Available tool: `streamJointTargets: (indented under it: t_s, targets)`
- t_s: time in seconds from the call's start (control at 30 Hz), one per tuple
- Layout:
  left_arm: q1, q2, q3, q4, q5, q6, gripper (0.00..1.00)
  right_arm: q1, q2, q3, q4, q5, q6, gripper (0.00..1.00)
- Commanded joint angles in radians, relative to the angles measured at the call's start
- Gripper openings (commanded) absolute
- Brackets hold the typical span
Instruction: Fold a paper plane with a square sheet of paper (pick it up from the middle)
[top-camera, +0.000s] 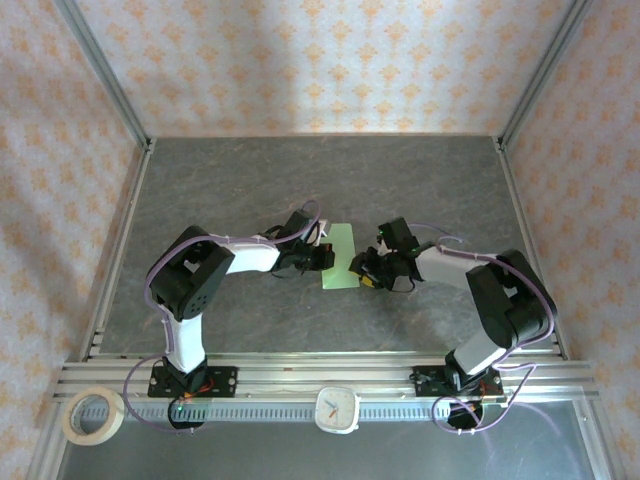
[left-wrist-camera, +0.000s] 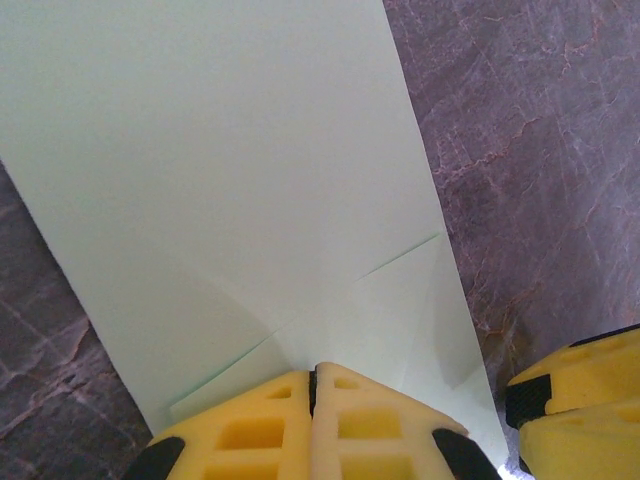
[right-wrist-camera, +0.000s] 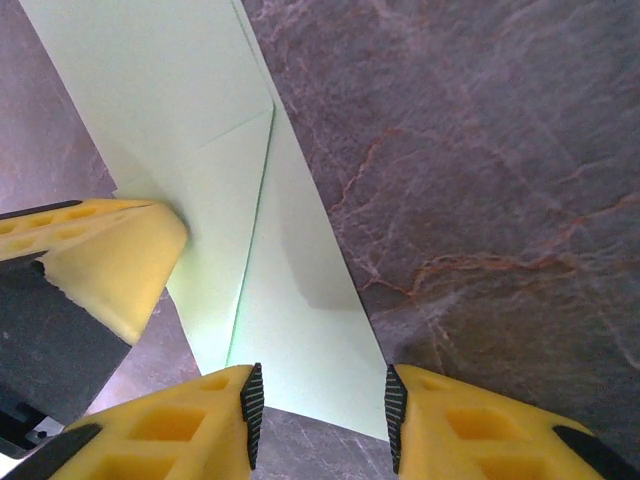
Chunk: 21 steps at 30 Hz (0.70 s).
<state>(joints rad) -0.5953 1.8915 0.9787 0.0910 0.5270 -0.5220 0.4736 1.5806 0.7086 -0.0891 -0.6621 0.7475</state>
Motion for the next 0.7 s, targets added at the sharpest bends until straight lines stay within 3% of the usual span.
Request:
streamJointTargets:
  t_s: [0.0,0.67]
  targets:
    - [0.004,0.015,-0.025,-0.036,0.01,0.019,0.0,0.012,0.0,-0.001,0.011,0.003,0.02,0.39]
    - [0.001,0.015,-0.035,-0.034,0.022,0.026,0.0,0.039,0.06,0.055,0.061,0.0,0.048,0.42]
